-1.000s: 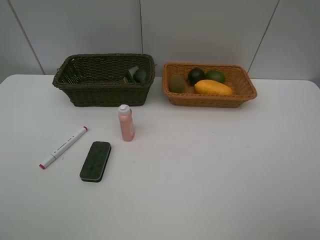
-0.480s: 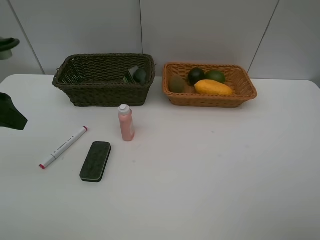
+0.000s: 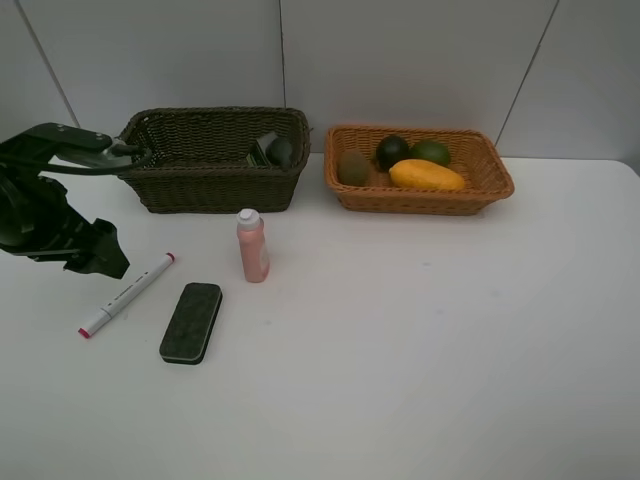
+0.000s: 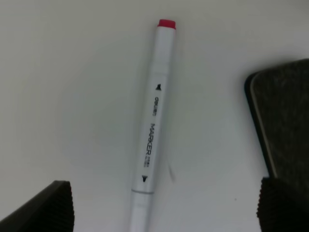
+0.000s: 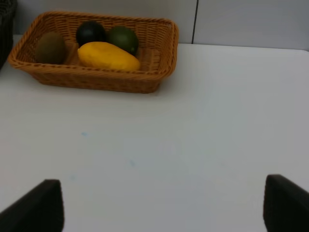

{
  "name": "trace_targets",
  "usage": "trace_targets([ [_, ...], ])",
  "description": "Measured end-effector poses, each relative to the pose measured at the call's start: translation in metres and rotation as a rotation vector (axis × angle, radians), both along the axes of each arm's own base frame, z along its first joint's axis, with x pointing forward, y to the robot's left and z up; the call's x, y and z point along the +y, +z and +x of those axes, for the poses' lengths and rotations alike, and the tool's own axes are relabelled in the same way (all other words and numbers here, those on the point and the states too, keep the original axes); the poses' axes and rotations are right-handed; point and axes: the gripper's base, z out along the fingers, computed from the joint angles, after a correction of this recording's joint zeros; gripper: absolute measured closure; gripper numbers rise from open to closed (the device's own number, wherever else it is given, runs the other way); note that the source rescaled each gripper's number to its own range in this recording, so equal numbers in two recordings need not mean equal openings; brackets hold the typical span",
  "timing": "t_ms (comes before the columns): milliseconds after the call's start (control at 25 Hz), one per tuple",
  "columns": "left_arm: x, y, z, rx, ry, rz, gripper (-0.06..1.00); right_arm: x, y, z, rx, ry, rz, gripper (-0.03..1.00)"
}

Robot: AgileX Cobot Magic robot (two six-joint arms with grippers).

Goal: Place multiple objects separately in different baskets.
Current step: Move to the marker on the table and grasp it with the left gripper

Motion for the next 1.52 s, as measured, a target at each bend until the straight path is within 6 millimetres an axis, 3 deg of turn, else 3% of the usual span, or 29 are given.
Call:
trace_targets([
  [200, -0.008, -0.023, 0.018, 0.049, -0.029, 0.015, -0.06, 0.0, 0.0, 0.0, 0.0, 0.0, 0.0, -0.03],
  [600, -0.022, -0.047, 0.052, 0.129, -0.092, 0.046, -0.06, 0.0, 0.0, 0.0, 0.0, 0.0, 0.0, -0.03],
  [1000, -0.02, -0.071, 0.056, 0.199, -0.138, 0.097, -0.06, 0.0, 0.0, 0.0, 0.0, 0.0, 0.0, -0.03],
  [1520, -0.017, -0.073, 0.057, 0.202, -0.15, 0.133, -0.06, 0.0, 0.0, 0.0, 0.0, 0.0, 0.0, -0.03],
])
